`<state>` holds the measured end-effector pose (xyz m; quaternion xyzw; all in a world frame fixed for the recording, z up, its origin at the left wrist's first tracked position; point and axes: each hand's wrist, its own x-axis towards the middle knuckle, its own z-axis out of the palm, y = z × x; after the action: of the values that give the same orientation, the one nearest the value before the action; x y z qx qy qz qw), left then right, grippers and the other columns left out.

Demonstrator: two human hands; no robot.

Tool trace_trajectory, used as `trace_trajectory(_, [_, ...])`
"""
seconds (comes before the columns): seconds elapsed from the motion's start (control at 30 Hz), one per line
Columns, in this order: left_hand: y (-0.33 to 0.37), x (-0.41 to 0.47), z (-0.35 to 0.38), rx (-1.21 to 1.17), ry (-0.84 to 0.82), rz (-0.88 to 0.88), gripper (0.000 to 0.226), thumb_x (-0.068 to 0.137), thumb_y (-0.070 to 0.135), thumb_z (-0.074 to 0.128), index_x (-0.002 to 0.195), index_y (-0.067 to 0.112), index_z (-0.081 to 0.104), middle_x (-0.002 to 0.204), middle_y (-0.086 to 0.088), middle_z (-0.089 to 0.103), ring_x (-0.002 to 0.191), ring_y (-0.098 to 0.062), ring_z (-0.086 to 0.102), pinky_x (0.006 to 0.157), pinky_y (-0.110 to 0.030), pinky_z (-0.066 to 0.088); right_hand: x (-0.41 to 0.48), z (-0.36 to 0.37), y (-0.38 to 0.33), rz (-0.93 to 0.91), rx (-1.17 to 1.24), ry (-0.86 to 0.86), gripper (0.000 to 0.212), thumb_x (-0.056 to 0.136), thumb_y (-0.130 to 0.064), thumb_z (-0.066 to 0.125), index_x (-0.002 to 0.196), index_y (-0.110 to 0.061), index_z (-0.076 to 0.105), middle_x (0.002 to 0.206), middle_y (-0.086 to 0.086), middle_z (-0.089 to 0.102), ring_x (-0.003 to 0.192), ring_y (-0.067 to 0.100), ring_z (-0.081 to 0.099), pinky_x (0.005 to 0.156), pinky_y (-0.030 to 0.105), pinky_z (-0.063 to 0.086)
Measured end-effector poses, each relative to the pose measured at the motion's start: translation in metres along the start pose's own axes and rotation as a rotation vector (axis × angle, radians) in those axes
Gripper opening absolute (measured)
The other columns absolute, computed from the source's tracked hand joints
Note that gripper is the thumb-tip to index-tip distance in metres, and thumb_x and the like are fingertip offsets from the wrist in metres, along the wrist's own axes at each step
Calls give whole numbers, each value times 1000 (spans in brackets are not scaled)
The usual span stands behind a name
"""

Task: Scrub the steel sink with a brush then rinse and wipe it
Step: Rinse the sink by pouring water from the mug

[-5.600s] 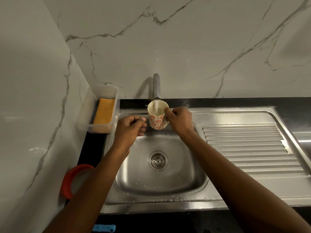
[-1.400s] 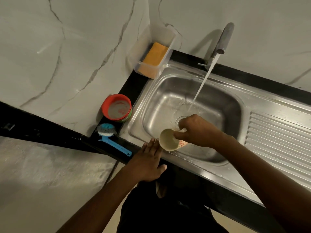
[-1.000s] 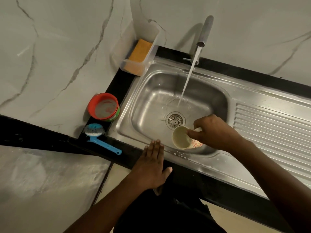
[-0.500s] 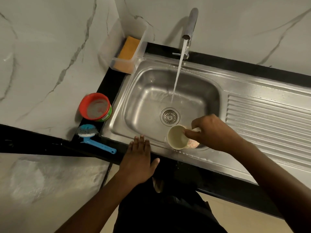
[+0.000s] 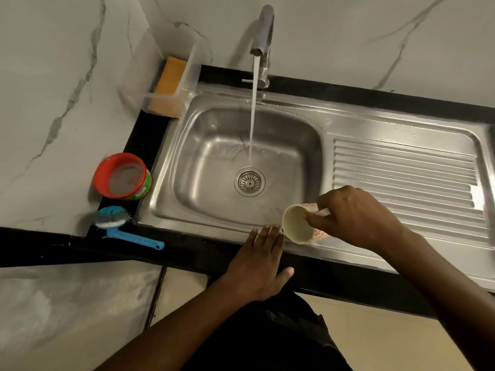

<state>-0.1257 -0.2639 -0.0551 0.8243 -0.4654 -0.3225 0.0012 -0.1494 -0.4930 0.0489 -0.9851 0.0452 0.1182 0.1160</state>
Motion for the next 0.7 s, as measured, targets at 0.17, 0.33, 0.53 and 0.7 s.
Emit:
trace_trajectory(0.17, [15,7,6,5,19,-116,89,104,67,20,166,8,-5,174,-18,-12,161,-35,-11,130,-54,-2,-23,-6,17,85,65,8,48,93,-59,61,60,-25,52,57,-9,50,54,19,49,50,30,34])
trace_trajectory(0.33, [44,23,4,34,-28,53,91,105,66,20,165,5,-11,172,-17,-20,159,-32,-22,130,-52,-6,-55,-13,49,225,242,75,56,91,-54,64,51,-17,53,43,-4,46,48,16,48,48,29,34])
trace_trajectory(0.53, [55,31,6,103,0,147,88,106,63,22,165,7,-9,172,-13,-21,160,-27,-20,131,-49,-3,-82,-9,69,291,184,41,50,92,-53,67,55,-22,55,50,-4,55,51,13,53,48,31,39])
trace_trajectory(0.7, [39,16,5,93,28,-94,90,104,69,18,167,9,-4,174,-16,-12,162,-32,-10,132,-48,0,-85,-3,70,239,54,22,49,93,-61,59,61,-25,50,60,-2,56,57,20,55,53,34,44])
